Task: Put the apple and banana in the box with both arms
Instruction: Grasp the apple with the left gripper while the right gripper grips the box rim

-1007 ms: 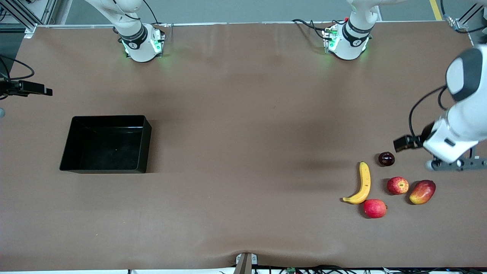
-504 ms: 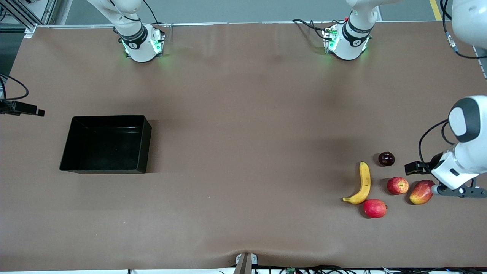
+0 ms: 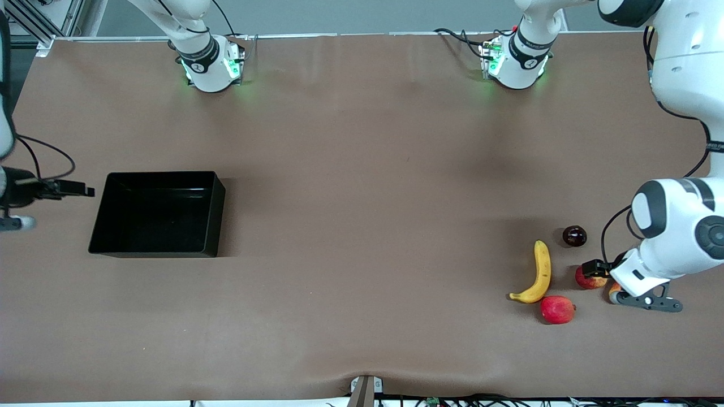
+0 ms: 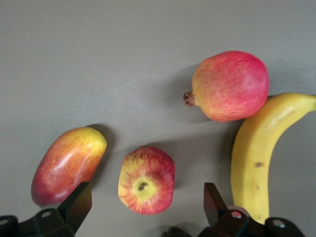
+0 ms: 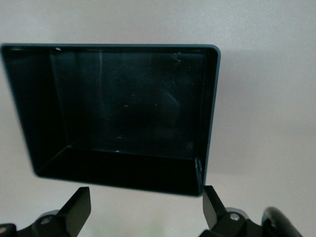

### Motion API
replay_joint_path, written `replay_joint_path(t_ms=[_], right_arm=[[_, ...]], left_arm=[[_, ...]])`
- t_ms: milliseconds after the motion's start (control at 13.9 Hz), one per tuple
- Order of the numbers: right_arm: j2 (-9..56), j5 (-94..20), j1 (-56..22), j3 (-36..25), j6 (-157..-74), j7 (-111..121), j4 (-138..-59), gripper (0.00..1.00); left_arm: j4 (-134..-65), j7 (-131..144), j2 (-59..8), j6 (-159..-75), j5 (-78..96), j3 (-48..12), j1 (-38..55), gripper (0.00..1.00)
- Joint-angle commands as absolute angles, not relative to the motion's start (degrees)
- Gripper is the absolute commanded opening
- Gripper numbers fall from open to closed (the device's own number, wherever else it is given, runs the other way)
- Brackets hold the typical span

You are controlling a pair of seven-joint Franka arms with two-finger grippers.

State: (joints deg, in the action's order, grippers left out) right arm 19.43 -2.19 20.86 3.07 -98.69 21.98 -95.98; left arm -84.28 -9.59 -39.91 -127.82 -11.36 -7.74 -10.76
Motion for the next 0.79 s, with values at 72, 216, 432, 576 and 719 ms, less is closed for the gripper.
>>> replay_joint_path(t_ms=[72,216,432,576,719], right_arm=[[24.16,1.93,21.62,3.16,-107.10,24.61,-98.16,1.00],[24.61,1.93,21.18,3.16,-115.79,24.70,-103.51,0.89],[25.84,2.46,22.32,3.08,-120.93,29.15,-104.68,0.91],[27.33,2.46,23.55,3.08,-121.11,30.67,-104.41,0.92],[27.86,2.46,23.99,3.08,-121.03,30.76,-104.59,0.66]], left_arm=[[-83.14,-13.26,-42.27,-129.63,-12.83,-7.91,-10.81,1.00],[-83.14,-15.46,-43.50,-131.04,-12.74,-7.91,-11.33,1.00],[-83.32,-16.52,-44.65,-131.57,-12.83,-7.82,-11.78,1.00],[-83.50,-16.79,-45.09,-131.57,-12.83,-7.82,-12.30,1.00],[-83.76,-16.79,-45.26,-131.57,-12.92,-7.82,-12.48,1.00]])
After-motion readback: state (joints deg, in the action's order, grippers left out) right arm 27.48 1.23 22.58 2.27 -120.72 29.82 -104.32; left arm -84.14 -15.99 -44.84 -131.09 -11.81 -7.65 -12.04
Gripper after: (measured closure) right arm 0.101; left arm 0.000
